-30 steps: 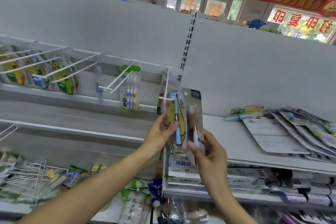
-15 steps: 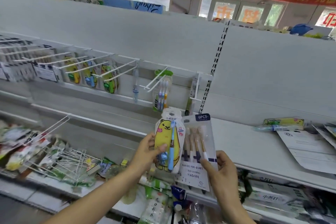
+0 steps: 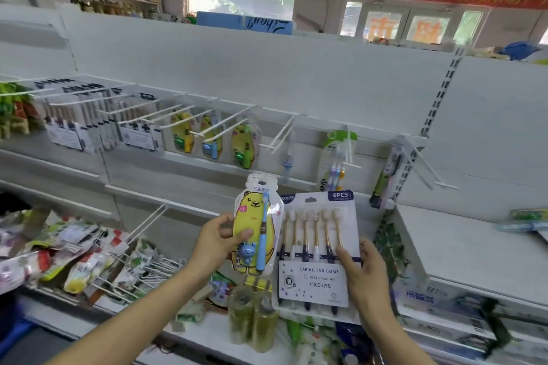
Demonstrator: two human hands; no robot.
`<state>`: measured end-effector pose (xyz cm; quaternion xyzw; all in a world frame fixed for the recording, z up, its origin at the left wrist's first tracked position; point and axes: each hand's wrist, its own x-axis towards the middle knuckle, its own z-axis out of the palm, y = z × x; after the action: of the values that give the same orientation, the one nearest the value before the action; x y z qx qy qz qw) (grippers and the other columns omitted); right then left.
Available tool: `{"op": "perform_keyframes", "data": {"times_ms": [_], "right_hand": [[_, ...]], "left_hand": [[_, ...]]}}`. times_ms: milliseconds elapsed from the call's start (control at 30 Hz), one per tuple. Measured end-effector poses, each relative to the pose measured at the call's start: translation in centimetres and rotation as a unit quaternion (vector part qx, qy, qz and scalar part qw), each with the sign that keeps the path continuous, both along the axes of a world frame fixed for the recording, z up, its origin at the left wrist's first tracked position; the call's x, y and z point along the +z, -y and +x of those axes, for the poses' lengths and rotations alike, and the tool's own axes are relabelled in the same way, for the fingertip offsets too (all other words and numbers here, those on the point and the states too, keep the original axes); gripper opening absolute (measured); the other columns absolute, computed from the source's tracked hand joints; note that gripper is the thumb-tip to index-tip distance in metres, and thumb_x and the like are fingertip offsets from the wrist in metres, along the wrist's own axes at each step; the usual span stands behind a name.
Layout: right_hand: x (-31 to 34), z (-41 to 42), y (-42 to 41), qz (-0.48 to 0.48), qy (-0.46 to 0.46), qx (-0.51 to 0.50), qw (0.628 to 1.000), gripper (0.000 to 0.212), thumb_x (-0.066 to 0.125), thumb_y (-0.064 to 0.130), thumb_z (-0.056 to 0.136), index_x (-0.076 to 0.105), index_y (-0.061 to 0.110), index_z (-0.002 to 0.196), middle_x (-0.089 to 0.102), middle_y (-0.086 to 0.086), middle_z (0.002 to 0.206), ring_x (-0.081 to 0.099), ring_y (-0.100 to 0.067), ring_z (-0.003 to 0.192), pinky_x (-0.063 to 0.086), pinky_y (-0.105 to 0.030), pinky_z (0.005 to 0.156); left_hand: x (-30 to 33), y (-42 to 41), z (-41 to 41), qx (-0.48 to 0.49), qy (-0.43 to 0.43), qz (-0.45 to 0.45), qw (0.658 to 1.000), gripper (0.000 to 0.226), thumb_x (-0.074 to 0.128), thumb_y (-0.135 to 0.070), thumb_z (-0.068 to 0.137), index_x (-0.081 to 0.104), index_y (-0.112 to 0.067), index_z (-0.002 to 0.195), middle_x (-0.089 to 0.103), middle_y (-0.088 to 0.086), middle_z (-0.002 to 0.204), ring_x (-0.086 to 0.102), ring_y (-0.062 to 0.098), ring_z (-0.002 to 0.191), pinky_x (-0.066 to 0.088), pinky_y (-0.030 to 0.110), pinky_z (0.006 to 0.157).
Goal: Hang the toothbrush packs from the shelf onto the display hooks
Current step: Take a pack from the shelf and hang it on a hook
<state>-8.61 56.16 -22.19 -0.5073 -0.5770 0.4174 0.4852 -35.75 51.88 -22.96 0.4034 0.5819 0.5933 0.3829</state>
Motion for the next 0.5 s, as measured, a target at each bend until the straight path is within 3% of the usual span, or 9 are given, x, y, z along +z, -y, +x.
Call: {"op": "perform_keyframes", "data": {"times_ms": [167,300,433,500], "right_hand": [[1.2,-7.9,1.4,0.003,0.009,0.013,1.0,0.021,0.07,0.003,0.088,0.067,0.02,0.099,0.075,0.002,0.093,0.072,-0.009,0.078,0.06,-0.032,0.068],[2.1,-13.0,1.9,0.003,-0.004,0.019,1.0,0.023,0.072,-0.001,0.084,0.071,0.021,0.091,0.077,0.001,0.086,0.073,-0.013,0.075,0.061,-0.032,0.066],[2.6,-16.7,2.0,-0.018,-0.06,0.032,0.998,0.017,0.073,0.001,0.084,0.073,0.011,0.097,0.078,-0.004,0.088,0.074,-0.014,0.075,0.058,-0.026,0.06],[2.8,-18.1,1.9,-0.026,-0.082,0.037,0.996,0.017,0.072,0.0,0.085,0.072,0.011,0.099,0.078,-0.003,0.089,0.074,-0.015,0.077,0.057,-0.026,0.06]], "left_hand": [[1.0,0.8,-9.1,-0.011,-0.009,0.013,1.0,0.026,0.079,-0.012,0.078,0.062,-0.012,0.099,0.078,0.007,0.089,0.075,0.027,0.083,0.06,0.04,0.067],[2.3,1.1,-14.4,-0.025,-0.016,0.03,0.999,0.05,0.092,-0.026,0.062,0.066,-0.02,0.105,0.078,0.003,0.094,0.075,0.023,0.085,0.061,0.038,0.067],[3.0,0.8,-18.4,-0.012,0.001,0.047,0.999,0.031,0.075,-0.001,0.081,0.064,-0.02,0.103,0.078,-0.006,0.082,0.074,0.014,0.073,0.058,0.027,0.054],[3.4,0.6,-19.9,-0.013,0.018,0.054,0.998,0.028,0.077,-0.004,0.081,0.064,-0.02,0.1,0.078,-0.008,0.079,0.074,0.011,0.07,0.058,0.026,0.052]]}}
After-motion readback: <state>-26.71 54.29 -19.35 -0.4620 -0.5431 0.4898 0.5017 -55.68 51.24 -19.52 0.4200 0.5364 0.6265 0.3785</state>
